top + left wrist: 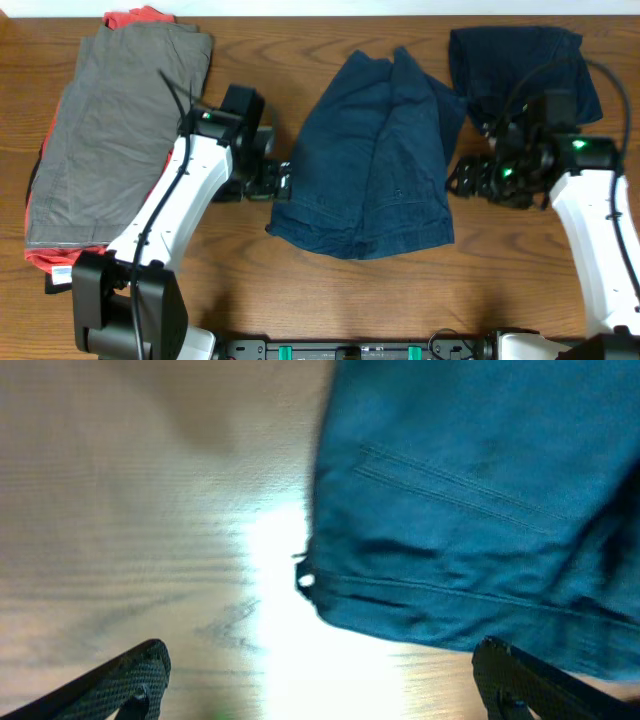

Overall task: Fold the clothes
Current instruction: 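Grasp the shorts' left and right edges with both grippers, then lift the shorts with both grippers and stretch them apart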

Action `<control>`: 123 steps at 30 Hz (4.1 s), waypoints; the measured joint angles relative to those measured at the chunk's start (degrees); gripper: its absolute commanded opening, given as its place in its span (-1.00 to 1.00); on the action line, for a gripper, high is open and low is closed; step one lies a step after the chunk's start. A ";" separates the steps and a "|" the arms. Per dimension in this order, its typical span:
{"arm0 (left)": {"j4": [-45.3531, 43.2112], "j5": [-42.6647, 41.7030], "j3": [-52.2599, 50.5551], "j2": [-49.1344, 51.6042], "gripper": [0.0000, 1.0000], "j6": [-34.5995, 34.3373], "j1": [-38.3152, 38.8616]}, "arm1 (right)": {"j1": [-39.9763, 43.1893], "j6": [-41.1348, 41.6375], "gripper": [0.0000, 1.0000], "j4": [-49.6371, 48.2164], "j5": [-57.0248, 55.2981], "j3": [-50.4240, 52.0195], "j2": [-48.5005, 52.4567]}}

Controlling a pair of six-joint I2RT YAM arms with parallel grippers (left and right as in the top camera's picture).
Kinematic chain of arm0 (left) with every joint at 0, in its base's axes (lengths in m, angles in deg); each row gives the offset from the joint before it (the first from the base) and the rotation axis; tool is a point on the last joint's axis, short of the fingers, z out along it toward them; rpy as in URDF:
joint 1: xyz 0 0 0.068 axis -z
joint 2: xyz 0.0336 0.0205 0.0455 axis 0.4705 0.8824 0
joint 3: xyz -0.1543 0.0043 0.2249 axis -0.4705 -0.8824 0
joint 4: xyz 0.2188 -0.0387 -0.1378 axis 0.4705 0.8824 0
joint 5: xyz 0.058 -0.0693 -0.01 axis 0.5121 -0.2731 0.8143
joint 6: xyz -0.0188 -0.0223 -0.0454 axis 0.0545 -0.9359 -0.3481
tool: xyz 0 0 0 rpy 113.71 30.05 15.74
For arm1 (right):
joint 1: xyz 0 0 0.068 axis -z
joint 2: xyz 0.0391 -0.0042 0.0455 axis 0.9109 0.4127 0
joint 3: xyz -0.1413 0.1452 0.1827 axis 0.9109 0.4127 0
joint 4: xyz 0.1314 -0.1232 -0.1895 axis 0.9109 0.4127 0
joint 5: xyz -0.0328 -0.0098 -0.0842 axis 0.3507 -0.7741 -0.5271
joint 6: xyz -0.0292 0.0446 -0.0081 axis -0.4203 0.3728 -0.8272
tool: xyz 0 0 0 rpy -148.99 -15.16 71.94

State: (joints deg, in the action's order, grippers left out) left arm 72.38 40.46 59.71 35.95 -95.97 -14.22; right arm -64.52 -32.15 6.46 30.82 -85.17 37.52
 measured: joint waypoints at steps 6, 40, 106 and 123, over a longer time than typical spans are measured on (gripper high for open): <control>-7.78 -0.68 -7.72 0.02 0.96 2.43 -1.03 | -0.33 4.63 0.57 -3.30 -2.80 8.26 0.04; -23.82 -6.12 -20.04 3.28 -0.31 5.05 6.40 | -5.20 11.15 0.28 -24.81 -2.08 25.03 0.33; -32.72 -9.33 17.49 -38.80 -0.88 1.03 -5.86 | -4.20 3.06 -0.98 0.55 -2.67 -42.14 -9.55; -9.77 -13.92 17.46 -54.51 -0.88 -4.07 -5.75 | -4.20 11.08 -0.98 19.12 -5.55 -43.58 -26.93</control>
State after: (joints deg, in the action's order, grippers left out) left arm 62.61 26.53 77.18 -18.56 -100.03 -19.97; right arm -68.72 -21.07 25.58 25.27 -128.75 10.60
